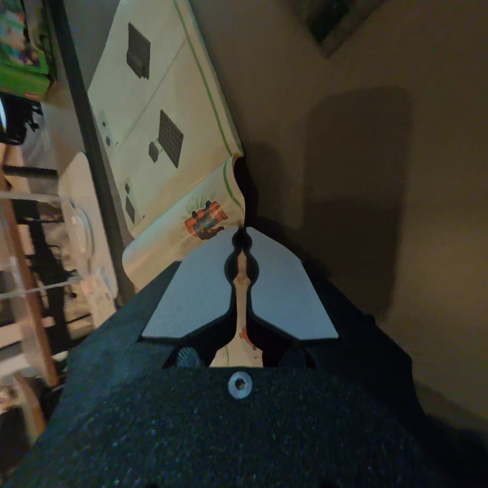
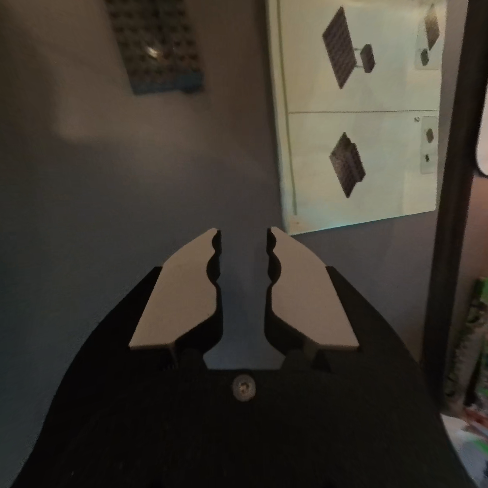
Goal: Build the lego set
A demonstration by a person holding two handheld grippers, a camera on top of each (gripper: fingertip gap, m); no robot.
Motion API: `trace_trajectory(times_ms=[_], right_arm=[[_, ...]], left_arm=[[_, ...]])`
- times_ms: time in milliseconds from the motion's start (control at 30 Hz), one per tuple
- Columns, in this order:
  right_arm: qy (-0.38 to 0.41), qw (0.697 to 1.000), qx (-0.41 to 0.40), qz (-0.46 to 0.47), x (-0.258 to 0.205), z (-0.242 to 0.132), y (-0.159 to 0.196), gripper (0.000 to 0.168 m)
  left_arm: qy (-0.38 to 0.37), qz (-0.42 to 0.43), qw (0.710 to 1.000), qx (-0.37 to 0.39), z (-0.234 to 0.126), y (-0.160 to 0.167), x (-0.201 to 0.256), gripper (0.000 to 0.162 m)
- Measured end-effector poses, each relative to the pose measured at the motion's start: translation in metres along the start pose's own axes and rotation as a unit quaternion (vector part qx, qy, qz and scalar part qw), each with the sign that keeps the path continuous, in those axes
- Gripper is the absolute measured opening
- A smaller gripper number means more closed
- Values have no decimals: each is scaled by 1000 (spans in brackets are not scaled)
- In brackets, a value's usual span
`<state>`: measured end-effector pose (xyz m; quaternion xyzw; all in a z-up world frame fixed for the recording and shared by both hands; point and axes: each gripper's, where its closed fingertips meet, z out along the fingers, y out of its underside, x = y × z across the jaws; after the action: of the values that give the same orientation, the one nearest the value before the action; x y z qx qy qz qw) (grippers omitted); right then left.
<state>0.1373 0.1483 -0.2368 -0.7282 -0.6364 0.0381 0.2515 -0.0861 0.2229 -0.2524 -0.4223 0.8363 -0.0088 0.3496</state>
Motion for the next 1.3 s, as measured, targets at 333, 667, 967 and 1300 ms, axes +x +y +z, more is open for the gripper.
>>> trace_trajectory(times_ms=[333, 667, 967, 1300], right_arm=[[-74, 994, -64, -44, 39, 26, 7, 26], [-111, 992, -59, -33, 32, 30, 9, 16], [-178, 983, -45, 23, 32, 19, 3, 3], [-287, 946, 31, 148, 38, 0, -13, 2]], left_arm=[[-20, -30, 999, -20, 0, 14, -32, 10], [-17, -145, 988, 53, -29, -30, -38, 27], [6, -193, 977, 95, -4, -81, -50, 23], [103, -277, 944, 148, 57, -136, -51, 33]])
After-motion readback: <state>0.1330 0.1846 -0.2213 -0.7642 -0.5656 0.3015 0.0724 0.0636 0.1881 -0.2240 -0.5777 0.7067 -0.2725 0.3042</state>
